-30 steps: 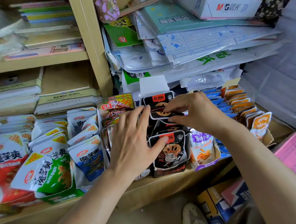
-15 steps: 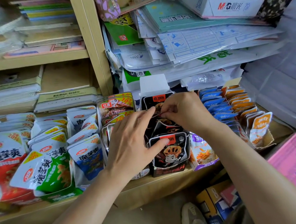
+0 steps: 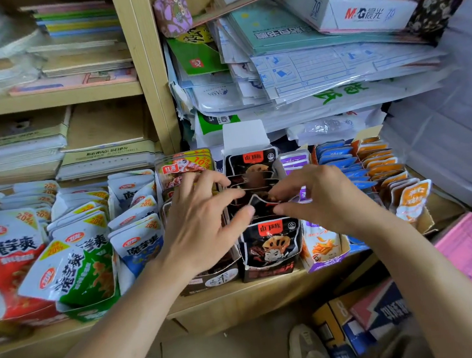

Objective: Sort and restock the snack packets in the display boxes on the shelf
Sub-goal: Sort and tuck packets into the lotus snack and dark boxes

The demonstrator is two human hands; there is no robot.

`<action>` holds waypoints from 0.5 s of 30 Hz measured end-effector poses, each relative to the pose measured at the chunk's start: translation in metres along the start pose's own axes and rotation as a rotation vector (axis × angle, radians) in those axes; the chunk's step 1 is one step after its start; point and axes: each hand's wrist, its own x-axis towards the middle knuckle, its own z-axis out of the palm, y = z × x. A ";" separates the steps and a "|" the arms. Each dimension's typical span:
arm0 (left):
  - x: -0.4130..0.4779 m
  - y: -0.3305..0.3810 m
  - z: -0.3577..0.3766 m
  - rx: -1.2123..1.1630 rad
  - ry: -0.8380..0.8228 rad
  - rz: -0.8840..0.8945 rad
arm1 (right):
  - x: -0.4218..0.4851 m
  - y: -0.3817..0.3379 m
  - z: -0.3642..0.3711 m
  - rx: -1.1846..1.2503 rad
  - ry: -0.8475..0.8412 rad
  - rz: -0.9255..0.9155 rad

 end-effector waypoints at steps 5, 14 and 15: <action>0.018 -0.019 -0.003 0.050 -0.051 0.013 | -0.010 0.005 0.006 0.023 -0.017 -0.026; 0.030 -0.012 0.003 0.031 -0.017 0.073 | -0.014 0.009 0.010 0.114 0.075 0.066; 0.029 -0.012 0.005 0.002 0.009 0.109 | -0.013 0.009 0.011 0.108 0.104 0.060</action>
